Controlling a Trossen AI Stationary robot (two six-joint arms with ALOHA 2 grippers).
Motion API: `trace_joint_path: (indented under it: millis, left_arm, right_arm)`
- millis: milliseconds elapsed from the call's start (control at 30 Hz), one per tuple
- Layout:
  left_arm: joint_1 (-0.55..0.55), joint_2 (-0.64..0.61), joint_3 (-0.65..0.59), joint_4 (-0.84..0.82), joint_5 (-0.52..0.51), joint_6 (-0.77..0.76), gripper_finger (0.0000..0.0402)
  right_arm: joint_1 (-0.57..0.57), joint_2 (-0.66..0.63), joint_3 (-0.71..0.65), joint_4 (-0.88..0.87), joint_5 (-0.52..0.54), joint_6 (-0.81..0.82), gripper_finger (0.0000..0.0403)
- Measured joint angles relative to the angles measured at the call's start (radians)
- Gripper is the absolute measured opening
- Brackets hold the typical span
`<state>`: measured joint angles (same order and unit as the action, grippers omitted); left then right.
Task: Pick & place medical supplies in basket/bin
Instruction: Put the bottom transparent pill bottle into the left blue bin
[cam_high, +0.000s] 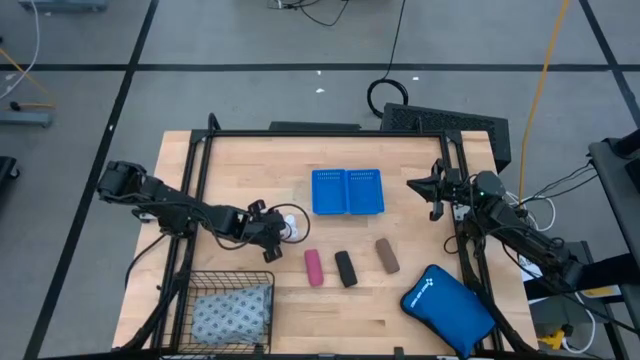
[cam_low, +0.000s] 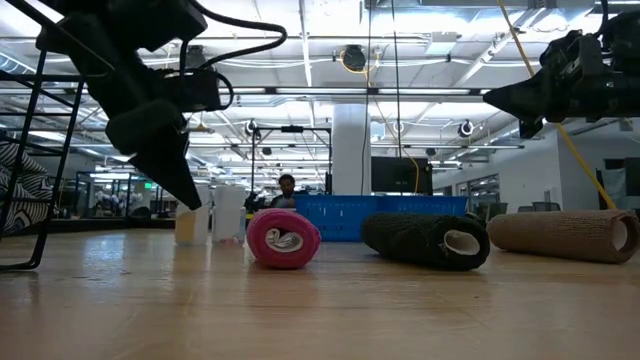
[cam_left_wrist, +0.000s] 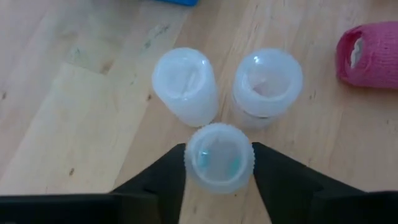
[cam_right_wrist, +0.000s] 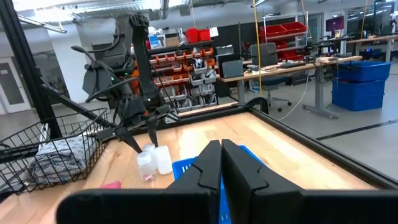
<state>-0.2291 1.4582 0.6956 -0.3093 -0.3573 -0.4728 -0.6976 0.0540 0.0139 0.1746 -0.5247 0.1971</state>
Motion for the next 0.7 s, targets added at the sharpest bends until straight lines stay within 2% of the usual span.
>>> trace_joint_path:
  millis: [133,233,333,433,600,700]
  left_arm:
    - [0.000,0.000,0.000,0.002,0.000,0.001,0.0139]
    - [0.000,0.000,0.000,0.002,-0.004,-0.004,0.0140]
    - [0.000,-0.006,0.002,-0.005,-0.006,-0.035,0.0158]
    - [0.001,-0.037,0.004,0.002,-0.007,-0.052,0.0165]
    - [0.021,-0.129,0.004,0.001,-0.007,-0.097,0.0140]
    - [0.044,-0.186,0.004,0.013,-0.015,-0.112,0.0139]
  right_arm:
    - [0.000,0.000,0.000,0.000,0.000,0.000,0.0004]
    - [0.000,0.000,0.000,0.000,0.000,0.000,0.0004]
    - [0.000,0.000,0.000,0.000,0.000,0.000,0.0004]
    - [0.000,0.000,0.000,0.000,0.000,0.000,0.0004]
    - [0.000,0.000,0.000,0.000,0.000,0.000,0.0004]
    - [0.000,0.000,0.000,-0.001,0.000,0.000,0.0004]
